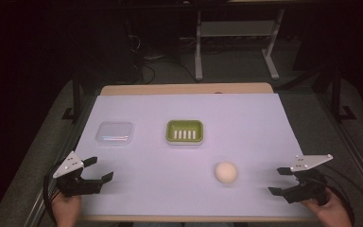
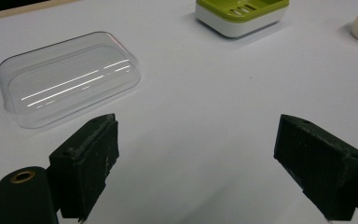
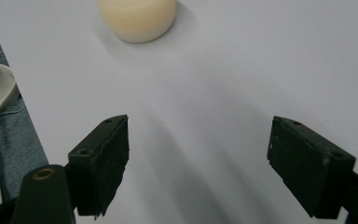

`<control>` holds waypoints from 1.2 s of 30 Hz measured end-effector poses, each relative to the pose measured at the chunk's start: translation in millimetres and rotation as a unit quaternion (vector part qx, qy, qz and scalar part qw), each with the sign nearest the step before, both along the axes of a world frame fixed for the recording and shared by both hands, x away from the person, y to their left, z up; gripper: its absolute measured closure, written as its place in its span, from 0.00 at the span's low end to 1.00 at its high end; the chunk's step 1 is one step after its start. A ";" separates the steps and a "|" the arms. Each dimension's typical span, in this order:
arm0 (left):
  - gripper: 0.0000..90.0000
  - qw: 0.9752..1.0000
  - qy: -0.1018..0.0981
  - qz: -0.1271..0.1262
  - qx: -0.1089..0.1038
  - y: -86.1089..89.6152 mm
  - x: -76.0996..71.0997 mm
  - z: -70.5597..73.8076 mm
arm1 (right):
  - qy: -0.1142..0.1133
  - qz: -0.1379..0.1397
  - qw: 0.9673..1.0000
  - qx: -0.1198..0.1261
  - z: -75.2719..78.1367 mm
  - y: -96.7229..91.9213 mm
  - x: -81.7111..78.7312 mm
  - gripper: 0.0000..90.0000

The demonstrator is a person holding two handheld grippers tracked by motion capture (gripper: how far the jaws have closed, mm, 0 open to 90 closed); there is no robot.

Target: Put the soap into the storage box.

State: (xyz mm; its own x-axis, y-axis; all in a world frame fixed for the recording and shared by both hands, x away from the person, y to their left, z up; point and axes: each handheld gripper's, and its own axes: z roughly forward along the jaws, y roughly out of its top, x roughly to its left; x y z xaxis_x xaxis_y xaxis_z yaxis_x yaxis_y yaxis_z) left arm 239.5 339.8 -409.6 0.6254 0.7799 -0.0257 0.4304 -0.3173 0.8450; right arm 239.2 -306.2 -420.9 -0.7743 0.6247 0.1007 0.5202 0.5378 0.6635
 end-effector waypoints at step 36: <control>0.15 1.000 -0.004 0.002 -0.014 2.2 -1.5 1.1 | 0.012 0.061 0.998 -0.028 27.4 54.3 28.8 0.19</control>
